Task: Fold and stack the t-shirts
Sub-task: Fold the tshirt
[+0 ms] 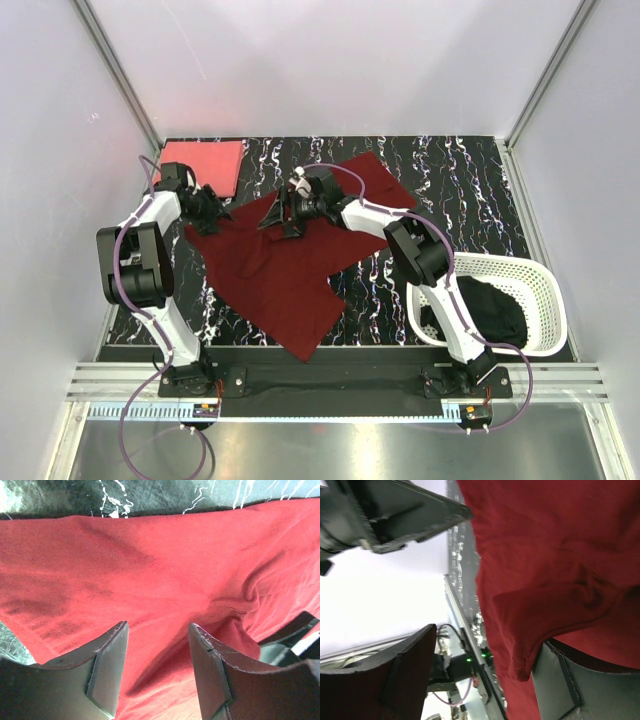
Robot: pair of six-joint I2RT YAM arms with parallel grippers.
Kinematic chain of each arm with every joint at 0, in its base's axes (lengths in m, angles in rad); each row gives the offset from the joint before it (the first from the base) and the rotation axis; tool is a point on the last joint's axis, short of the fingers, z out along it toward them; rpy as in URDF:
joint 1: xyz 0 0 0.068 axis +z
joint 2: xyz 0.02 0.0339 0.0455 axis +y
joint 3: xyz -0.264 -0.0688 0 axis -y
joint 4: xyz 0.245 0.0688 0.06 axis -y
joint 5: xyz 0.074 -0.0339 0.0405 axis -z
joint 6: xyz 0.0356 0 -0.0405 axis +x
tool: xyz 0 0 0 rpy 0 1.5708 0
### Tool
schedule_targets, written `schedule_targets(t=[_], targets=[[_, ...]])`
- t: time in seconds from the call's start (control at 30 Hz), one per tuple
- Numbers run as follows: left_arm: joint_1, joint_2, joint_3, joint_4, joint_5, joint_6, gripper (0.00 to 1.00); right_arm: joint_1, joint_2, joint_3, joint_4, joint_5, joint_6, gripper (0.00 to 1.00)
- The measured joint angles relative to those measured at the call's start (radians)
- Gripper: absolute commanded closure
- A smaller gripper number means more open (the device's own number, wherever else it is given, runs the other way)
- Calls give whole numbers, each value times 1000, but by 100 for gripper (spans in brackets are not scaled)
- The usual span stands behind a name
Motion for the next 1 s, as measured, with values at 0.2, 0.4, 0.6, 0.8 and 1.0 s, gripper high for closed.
schedule_targets(t=[0.2, 0.4, 0.6, 0.8, 1.0], targets=[[0, 0, -8, 6, 13, -1, 44, -3, -4, -1, -168, 174, -105, 18], [0, 0, -19, 9, 16, 0, 44, -11, -72, 22, -388, 382, -272, 14], [0, 0, -39, 11, 18, -2, 44, -15, -232, -101, -479, 488, -392, 21], [0, 0, -56, 12, 23, -1, 45, 22, -309, -186, -422, 374, -390, 28], [0, -14, -89, 18, 26, -3, 45, 92, -256, -182, -259, 249, -301, 25]])
